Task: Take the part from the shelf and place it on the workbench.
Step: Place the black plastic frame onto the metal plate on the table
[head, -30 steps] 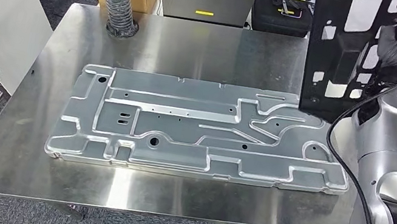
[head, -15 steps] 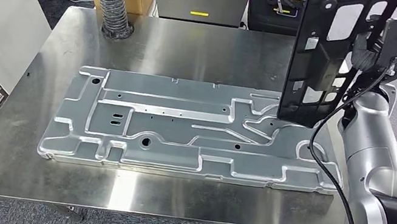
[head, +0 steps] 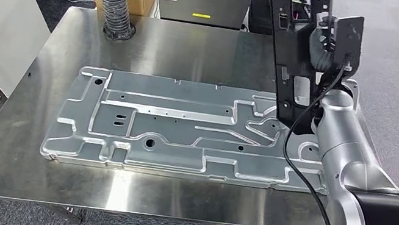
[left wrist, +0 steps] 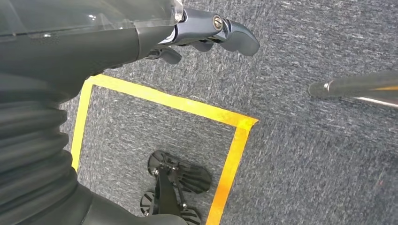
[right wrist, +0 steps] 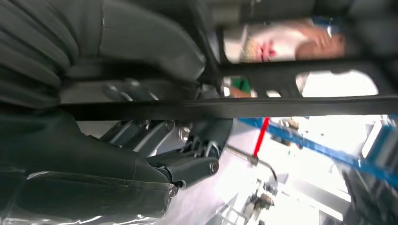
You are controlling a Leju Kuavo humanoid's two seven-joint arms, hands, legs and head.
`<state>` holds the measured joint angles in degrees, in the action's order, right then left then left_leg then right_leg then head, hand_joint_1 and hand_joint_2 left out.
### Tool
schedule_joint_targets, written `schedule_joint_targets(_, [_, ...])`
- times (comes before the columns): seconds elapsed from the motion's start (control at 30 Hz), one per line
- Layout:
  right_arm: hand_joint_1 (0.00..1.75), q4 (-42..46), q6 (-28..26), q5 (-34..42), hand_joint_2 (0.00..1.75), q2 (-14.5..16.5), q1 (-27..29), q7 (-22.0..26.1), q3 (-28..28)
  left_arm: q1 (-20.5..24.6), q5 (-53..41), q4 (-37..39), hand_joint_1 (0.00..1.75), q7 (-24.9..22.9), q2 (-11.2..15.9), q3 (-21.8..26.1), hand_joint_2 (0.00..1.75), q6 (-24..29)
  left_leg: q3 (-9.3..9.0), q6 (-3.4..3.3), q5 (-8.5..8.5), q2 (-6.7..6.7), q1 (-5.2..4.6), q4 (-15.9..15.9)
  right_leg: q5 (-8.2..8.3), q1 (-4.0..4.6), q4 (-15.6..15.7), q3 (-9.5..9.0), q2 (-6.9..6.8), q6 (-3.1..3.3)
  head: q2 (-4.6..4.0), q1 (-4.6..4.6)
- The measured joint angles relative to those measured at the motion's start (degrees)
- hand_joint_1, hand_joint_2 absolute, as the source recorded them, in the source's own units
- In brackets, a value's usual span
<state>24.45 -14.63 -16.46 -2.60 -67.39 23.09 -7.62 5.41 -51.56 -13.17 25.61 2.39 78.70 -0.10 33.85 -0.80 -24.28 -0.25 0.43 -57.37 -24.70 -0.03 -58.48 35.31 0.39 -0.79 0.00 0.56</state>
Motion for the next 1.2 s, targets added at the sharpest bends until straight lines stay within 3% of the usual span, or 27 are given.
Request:
schedule_joint_targets(0.07, [0.0,-0.7,0.1,-1.4,0.0,1.2,0.3,-0.7,-1.1,0.1,0.0,0.0,0.0,0.3,-0.1,0.0,1.75,-0.1,-0.03,-0.43,0.26,0.1,0.15,0.3,-3.06,-0.19,-5.0,2.18,-0.06,-0.54,0.0,0.22])
schedule_joint_targets(0.13, [0.0,-1.4,0.2,-2.6,0.0,2.7,1.3,-1.1,-2.2,0.1,0.0,0.0,0.0,0.8,-0.3,-0.1,0.87,0.0,0.05,-0.56,0.29,0.08,0.14,0.3,-6.58,-0.36,-13.0,5.79,-0.1,-0.93,0.0,0.36])
schedule_joint_targets(0.17, [0.0,-1.8,0.3,-3.1,0.0,3.4,1.9,-1.3,-2.7,0.1,-0.1,0.0,0.0,1.0,-0.4,-0.1,0.44,0.1,0.06,-0.58,0.28,0.03,0.14,0.2,-7.18,-0.41,-15.5,6.97,-0.11,-1.0,0.0,0.37])
schedule_joint_targets(0.2, [0.0,-2.1,0.3,-3.6,0.0,4.1,2.4,-1.6,-3.3,0.0,-0.1,0.0,0.0,1.2,-0.4,-0.1,0.0,0.1,0.06,-0.58,0.26,-0.04,0.13,0.2,-6.71,-0.45,-15.9,7.24,-0.11,-0.98,0.0,0.39])
schedule_joint_targets(0.23, [0.0,-2.3,0.3,-4.0,0.0,4.7,2.7,-1.8,-3.7,0.0,-0.1,0.0,0.0,1.4,-0.5,-0.1,0.0,0.1,0.05,-0.55,0.22,-0.12,0.12,0.1,-5.19,-0.46,-14.0,6.4,-0.11,-0.84,0.0,0.38])
schedule_joint_targets(0.3, [0.0,-2.6,0.4,-4.6,0.0,6.1,2.7,-2.2,-4.5,0.0,-0.1,0.0,0.0,1.7,-0.7,-0.1,0.0,0.1,0.05,-0.3,0.01,-0.23,0.01,-0.1,-1.27,-0.3,-5.8,2.57,-0.11,-0.28,0.0,0.36])
schedule_joint_targets(0.37, [0.0,-2.6,0.4,-5.1,0.0,7.4,2.6,-2.6,-5.2,0.0,-0.1,0.0,0.0,1.9,-0.9,-0.2,0.0,0.3,0.23,0.14,-0.17,-0.25,-0.12,-0.3,0.52,0.07,-0.1,0.09,-0.09,0.31,0.0,0.32])
schedule_joint_targets(0.47, [0.0,-2.6,0.9,-5.5,0.0,8.9,2.5,-3.2,-5.9,0.0,0.0,0.0,0.0,1.7,-1.2,-0.1,0.0,0.9,0.3,0.99,-0.26,-0.22,-0.06,-0.1,0.56,0.17,1.0,-0.23,-0.05,1.05,0.0,0.32])
schedule_joint_targets(0.53, [0.0,-2.6,1.1,-5.8,0.0,9.8,2.2,-3.5,-6.3,0.0,0.1,0.0,0.0,1.7,-1.3,-0.1,0.0,1.1,0.91,1.54,-1.71,-0.19,-0.04,-1.9,0.82,-0.22,1.7,-0.72,-0.11,1.69,0.0,0.2])
schedule_joint_targets(0.63, [0.0,-2.7,1.2,-6.0,0.0,11.2,2.0,-4.0,-6.7,0.0,0.3,0.0,0.0,1.7,-1.4,-0.1,0.0,1.3,5.67,2.24,-6.72,-0.11,0.25,-12.3,0.91,-0.36,2.0,-1.07,-0.15,2.09,0.0,-0.2])
schedule_joint_targets(0.67, [0.0,-2.8,1.2,-6.0,0.0,11.5,2.1,-4.1,-6.8,0.0,0.4,0.0,0.0,1.7,-1.4,-0.1,0.0,1.2,7.27,2.43,-7.58,-0.1,0.33,-15.4,0.87,-0.35,2.0,-1.08,-0.15,2.11,0.0,-0.22])
schedule_joint_targets(0.7, [0.0,-2.9,1.3,-6.0,0.0,11.7,2.1,-4.1,-6.9,-0.1,0.4,0.0,0.0,1.6,-1.5,-0.1,0.0,1.2,8.02,2.59,-7.4,-0.09,0.41,-16.5,0.83,-0.34,1.9,-1.08,-0.15,2.09,0.0,-0.21])
schedule_joint_targets(0.73, [0.0,-3.0,1.3,-6.0,0.0,11.9,2.2,-4.2,-7.0,-0.1,0.5,0.0,0.0,1.6,-1.5,-0.1,0.0,1.2,7.57,2.7,-6.11,-0.08,0.51,-15.4,0.75,-0.35,1.8,-1.1,-0.14,2.03,0.0,-0.21])
schedule_joint_targets(0.83, [0.0,-3.0,1.3,-6.0,0.0,12.6,2.0,-4.3,-7.2,0.0,0.5,0.0,0.0,1.6,-1.5,-0.1,0.0,1.2,2.31,2.67,-0.79,-0.07,0.82,-4.2,0.19,-0.3,1.1,-1.05,-0.04,1.43,0.0,-0.27])
schedule_joint_targets(0.9, [0.0,-3.0,1.4,-6.0,0.0,13.0,1.8,-4.3,-7.3,0.0,0.6,0.0,0.0,1.6,-1.5,-0.1,0.0,1.2,0.8,2.11,-0.2,-0.15,0.74,-1.0,0.01,-0.07,0.6,-0.79,0.04,0.91,0.0,-0.28])
schedule_joint_targets(1.0, [0.0,-3.0,1.8,-5.7,0.0,13.4,1.7,-4.2,-7.4,0.0,0.6,0.0,0.0,1.6,-1.6,-0.1,0.0,1.2,0.82,0.91,-0.09,-0.18,0.61,-0.8,-0.41,-0.17,0.2,-0.5,0.01,0.09,0.0,-0.25])
schedule_joint_targets(1.07, [0.0,-2.7,1.8,-4.6,0.0,13.6,1.4,-3.2,-7.4,0.1,0.8,0.0,0.0,1.6,-1.6,-0.1,0.0,1.2,0.81,0.22,0.1,-0.13,0.69,-0.7,-2.78,-0.32,-3.4,1.02,-0.09,-0.43,0.0,-0.17])
schedule_joint_targets(1.13, [0.0,-2.2,1.3,-2.5,0.0,13.7,1.3,-0.7,-7.0,0.1,1.0,0.0,0.0,1.7,-1.6,-0.1,0.0,1.1,0.88,-0.1,0.12,-0.1,0.6,-0.7,-6.6,-0.34,-11.3,4.58,-0.15,-0.67,0.0,-0.12])
schedule_joint_targets(1.17, [0.0,-1.7,0.4,-1.3,0.0,13.8,1.5,1.3,-6.6,0.0,1.2,0.0,0.0,1.7,-1.6,-0.1,0.0,1.0,0.89,-0.16,0.11,-0.09,0.53,-0.8,-7.9,-0.34,-15.0,6.33,-0.16,-0.69,0.0,-0.13])
schedule_joint_targets(1.2, [0.0,-0.7,-0.9,-0.2,0.0,13.8,1.7,3.4,-6.0,0.0,1.4,0.0,0.0,1.7,-1.7,0.0,0.0,0.8,0.88,-0.2,0.08,-0.11,0.44,-0.8,-8.14,-0.33,-16.9,7.27,-0.16,-0.61,0.0,-0.12])
